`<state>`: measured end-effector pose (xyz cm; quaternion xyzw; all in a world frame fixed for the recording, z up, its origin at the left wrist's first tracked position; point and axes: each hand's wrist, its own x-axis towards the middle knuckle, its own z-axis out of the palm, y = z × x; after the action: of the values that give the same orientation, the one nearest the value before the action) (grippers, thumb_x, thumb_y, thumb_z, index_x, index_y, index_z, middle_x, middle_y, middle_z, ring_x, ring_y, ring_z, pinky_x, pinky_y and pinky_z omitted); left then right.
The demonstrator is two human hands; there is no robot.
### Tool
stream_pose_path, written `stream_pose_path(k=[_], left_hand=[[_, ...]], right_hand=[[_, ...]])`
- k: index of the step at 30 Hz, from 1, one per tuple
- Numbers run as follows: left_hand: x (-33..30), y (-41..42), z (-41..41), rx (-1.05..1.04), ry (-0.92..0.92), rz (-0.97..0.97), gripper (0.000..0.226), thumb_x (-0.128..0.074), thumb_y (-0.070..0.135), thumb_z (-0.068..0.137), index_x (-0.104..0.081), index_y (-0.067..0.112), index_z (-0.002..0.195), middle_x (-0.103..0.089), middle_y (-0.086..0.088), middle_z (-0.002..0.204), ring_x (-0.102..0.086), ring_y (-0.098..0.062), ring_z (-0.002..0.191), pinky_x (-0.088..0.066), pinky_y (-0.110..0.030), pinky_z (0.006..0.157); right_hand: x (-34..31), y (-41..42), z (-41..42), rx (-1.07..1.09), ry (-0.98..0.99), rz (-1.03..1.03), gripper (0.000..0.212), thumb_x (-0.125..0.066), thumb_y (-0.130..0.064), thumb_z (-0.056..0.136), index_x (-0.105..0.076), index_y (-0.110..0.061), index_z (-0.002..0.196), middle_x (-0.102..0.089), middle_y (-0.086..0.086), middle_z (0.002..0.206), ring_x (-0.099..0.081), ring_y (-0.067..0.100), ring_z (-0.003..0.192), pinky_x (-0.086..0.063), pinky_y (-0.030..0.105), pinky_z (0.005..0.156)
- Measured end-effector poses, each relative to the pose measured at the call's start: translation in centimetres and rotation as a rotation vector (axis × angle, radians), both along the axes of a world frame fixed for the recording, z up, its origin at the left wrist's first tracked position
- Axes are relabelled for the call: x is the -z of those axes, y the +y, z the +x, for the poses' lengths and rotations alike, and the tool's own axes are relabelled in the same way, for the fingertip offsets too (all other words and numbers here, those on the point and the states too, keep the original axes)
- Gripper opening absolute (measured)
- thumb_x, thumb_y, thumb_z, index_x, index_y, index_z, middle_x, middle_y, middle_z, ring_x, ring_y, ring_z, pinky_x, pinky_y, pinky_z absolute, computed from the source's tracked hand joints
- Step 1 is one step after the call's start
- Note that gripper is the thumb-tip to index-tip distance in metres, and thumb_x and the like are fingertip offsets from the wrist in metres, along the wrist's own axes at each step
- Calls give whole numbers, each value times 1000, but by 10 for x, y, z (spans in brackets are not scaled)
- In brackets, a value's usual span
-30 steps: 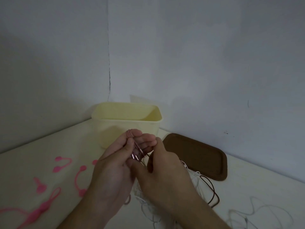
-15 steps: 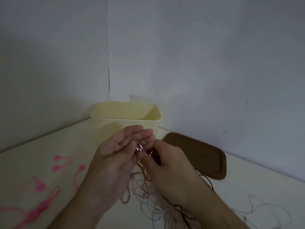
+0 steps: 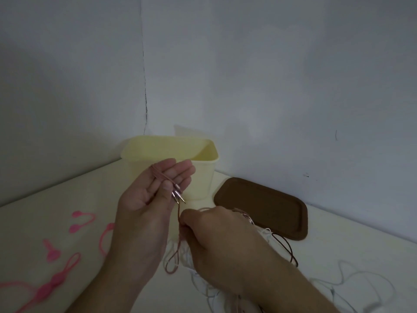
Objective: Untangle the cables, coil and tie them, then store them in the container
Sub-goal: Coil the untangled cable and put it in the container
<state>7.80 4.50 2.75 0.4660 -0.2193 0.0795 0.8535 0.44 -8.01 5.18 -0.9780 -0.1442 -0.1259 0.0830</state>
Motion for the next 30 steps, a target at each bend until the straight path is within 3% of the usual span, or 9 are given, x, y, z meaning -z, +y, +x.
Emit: stream_pose_path(k=[3, 10, 13, 15, 17, 20, 24, 27, 30], left_hand=[[4, -6, -5, -51, -83, 194, 37, -38, -15, 105, -64, 6, 118, -79, -8, 116, -73, -26, 115, -54, -34, 105], [-2, -2, -1, 83, 39, -77, 32, -33, -14, 106, -58, -7, 125, -75, -20, 120, -72, -33, 118, -55, -38, 104], [5, -3, -2, -47, -86, 200, 32, -40, -12, 106, -63, 5, 119, -79, -10, 113, -75, -25, 110, -58, -30, 97], [10, -3, -6, -114, -228, 465, 35, -44, -5, 106, -66, 21, 115, -79, 2, 105, -74, -15, 100, -54, -20, 87], [13, -2, -10, -79, -321, 641, 35, -45, 0, 105, -67, 26, 109, -76, 8, 97, -71, -9, 91, -50, -15, 79], [11, -1, -14, 151, -293, 627, 22, -44, 4, 95, -65, 10, 95, -65, 0, 81, -60, -14, 77, -48, -24, 72], [8, 0, -11, 201, -279, 627, 16, -45, 7, 94, -60, 2, 89, -55, 0, 71, -51, -17, 71, -42, -27, 68], [7, 3, -10, 202, -255, 642, 17, -48, 12, 95, -58, 8, 82, -51, -1, 67, -47, -21, 68, -38, -32, 64], [8, 4, -8, 115, -271, 796, 16, -55, 27, 91, -65, 18, 82, -46, -9, 65, -42, -28, 64, -32, -36, 60]], right_hand=[[-6, -6, -1, 1, 9, 59, 11, -47, -34, 105, -51, -29, 95, -65, -1, 89, -63, 30, 81, -49, 39, 69], [3, 2, -3, -4, 70, 18, 11, -51, -26, 102, -57, -22, 110, -66, 10, 95, -65, 38, 86, -54, 43, 72], [-6, -2, -4, -7, 36, 58, 3, -52, -27, 103, -52, -26, 100, -63, 6, 88, -63, 36, 81, -51, 41, 69], [-13, -9, -5, 8, -49, 86, 13, -52, -33, 102, -46, -33, 90, -62, 1, 82, -63, 33, 78, -50, 41, 66], [-19, -20, -4, 19, -151, 108, 10, -56, -36, 97, -55, -32, 88, -63, -6, 77, -63, 25, 74, -53, 43, 65], [-21, -38, -2, 12, -201, 167, 8, -67, -35, 93, -71, -31, 86, -66, -14, 75, -62, 10, 72, -55, 41, 65], [-23, -47, 2, -50, -245, 170, 8, -73, -29, 92, -74, -28, 85, -61, -13, 77, -58, 9, 74, -53, 38, 63], [-24, -50, 5, -81, -261, 139, 7, -75, -17, 90, -72, -23, 91, -59, -11, 80, -54, 9, 77, -52, 39, 66], [-26, -55, 8, -36, -289, 163, 19, -74, -10, 90, -67, -25, 99, -58, -11, 82, -54, 9, 76, -52, 41, 64]])
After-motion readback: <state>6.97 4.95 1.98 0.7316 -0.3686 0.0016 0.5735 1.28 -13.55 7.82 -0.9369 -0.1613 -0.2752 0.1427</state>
